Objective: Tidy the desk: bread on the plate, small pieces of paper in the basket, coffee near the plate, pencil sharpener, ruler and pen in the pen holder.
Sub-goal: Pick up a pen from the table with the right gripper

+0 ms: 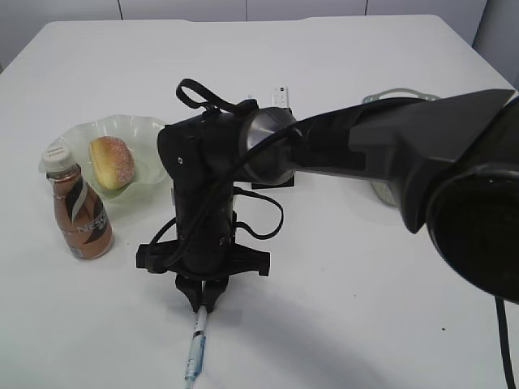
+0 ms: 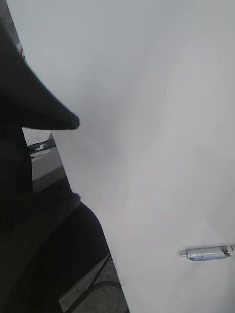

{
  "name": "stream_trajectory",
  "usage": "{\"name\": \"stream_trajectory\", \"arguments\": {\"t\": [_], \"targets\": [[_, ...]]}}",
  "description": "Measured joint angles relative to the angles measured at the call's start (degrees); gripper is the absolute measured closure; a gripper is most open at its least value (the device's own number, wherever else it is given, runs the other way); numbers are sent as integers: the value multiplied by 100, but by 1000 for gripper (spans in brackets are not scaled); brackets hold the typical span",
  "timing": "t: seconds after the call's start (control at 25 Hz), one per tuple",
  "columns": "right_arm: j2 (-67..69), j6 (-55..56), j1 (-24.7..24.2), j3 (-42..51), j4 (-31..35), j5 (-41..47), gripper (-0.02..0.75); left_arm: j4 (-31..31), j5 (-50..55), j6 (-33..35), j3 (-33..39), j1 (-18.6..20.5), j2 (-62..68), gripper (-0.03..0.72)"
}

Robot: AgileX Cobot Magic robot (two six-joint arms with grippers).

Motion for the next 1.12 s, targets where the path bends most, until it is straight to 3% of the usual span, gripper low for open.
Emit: {"name": "stream_trajectory", "arguments": {"t": [0.44, 0.76, 1.12], "targets": [[146, -531, 20, -857, -601, 415, 657, 0, 0, 0, 0, 0, 0, 381], [146, -820, 20, -1467, -390, 452, 657, 0, 0, 0, 0, 0, 0, 381], [-246, -1326, 20, -1533, -246, 485, 657, -106, 0, 0, 0, 0, 0, 381]]}}
